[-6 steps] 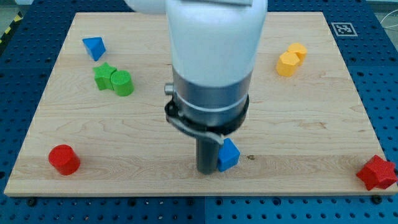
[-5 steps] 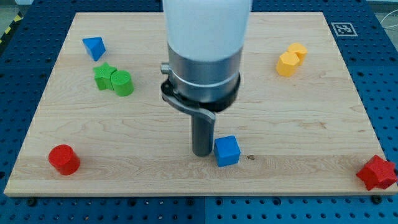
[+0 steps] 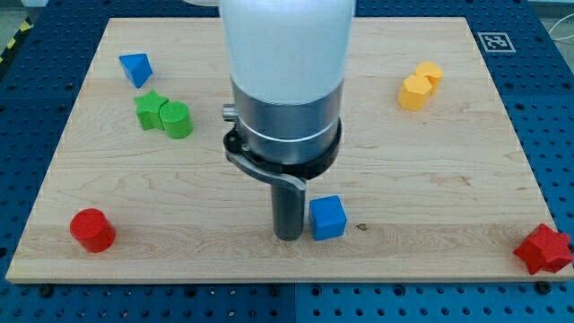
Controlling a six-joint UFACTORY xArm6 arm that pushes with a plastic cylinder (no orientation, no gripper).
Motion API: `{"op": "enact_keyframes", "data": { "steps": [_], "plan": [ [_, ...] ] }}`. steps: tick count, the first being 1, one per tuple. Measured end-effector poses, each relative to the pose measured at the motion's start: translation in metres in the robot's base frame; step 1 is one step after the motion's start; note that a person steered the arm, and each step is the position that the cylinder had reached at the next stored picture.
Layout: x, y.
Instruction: Push the blue cube to the bottom right
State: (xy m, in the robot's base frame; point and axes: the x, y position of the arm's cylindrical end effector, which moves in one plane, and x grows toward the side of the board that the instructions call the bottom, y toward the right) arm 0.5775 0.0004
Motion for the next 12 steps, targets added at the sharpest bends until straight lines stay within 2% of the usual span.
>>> {"op": "enact_keyframes", "data": {
  "steps": [2, 12],
  "plan": [
    [-0.016, 0.024],
    [-0.014, 0.182]
  ]
}}
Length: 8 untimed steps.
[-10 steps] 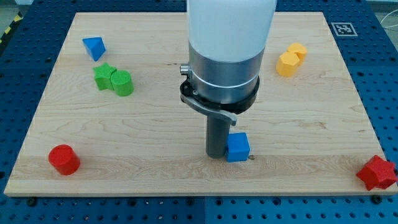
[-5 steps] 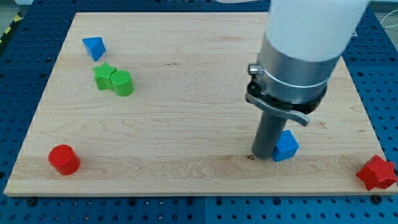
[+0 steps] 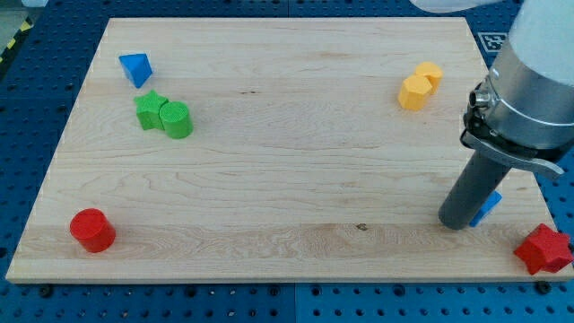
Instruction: Push the blue cube to the bottom right
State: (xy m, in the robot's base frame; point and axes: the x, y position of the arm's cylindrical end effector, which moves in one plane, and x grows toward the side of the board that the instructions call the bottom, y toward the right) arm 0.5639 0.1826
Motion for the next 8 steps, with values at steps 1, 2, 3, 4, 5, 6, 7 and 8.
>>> {"op": "enact_keyframes", "data": {
  "steps": [1, 2, 3, 4, 5, 6, 7, 8],
  "plan": [
    [0.004, -0.014],
    [0.001, -0.016],
    [-0.014, -0.016],
    [-0.029, -0.014],
    [-0.034, -0.006],
    [-0.034, 0.006],
    [-0.026, 0.017],
    [-0.019, 0.027]
  ]
}}
